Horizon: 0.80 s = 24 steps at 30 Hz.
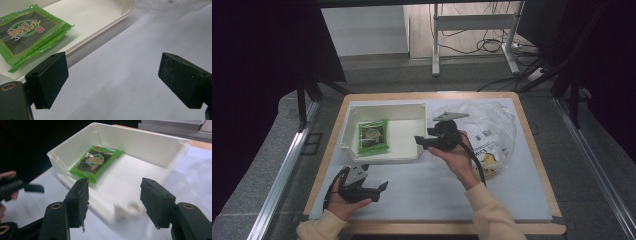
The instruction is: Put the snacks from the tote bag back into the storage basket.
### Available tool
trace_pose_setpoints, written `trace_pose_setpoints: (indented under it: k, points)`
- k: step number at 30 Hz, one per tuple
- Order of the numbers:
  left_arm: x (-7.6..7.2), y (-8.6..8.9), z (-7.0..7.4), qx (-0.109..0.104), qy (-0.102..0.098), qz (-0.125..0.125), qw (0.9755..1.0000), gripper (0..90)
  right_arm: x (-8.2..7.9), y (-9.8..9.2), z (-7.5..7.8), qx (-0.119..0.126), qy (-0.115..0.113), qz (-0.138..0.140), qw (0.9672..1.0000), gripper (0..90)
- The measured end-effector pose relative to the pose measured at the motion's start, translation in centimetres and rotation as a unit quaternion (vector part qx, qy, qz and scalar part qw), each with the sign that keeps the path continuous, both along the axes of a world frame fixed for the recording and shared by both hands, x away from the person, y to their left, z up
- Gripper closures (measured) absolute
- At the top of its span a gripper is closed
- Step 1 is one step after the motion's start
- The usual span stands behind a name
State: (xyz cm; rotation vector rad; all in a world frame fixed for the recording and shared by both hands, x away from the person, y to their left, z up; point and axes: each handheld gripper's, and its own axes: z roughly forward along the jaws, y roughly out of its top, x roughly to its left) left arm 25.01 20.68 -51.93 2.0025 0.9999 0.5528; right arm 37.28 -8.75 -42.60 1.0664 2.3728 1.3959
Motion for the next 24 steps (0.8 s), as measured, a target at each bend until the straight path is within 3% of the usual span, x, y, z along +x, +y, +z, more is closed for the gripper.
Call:
trace_pose_setpoints:
  k: [14,19,24]
  points:
    - [0.2,-0.5,-0.6,0.01,0.007,0.024,0.9996,9.2,-5.7,-9.7,-2.2,-0.004,-0.026,-0.024,0.9994,40.3]
    - [0.2,-0.5,-0.6,0.01,0.004,0.029,0.9995,9.2,-6.2,-11.2,-3.5,-0.014,-0.013,-0.034,0.9992,39.9]
    - [0.3,-0.4,-0.6,0.009,0.004,0.03,0.9995,9.2,-6.2,-10.8,-3.6,-0.011,-0.013,-0.03,0.9994,39.7]
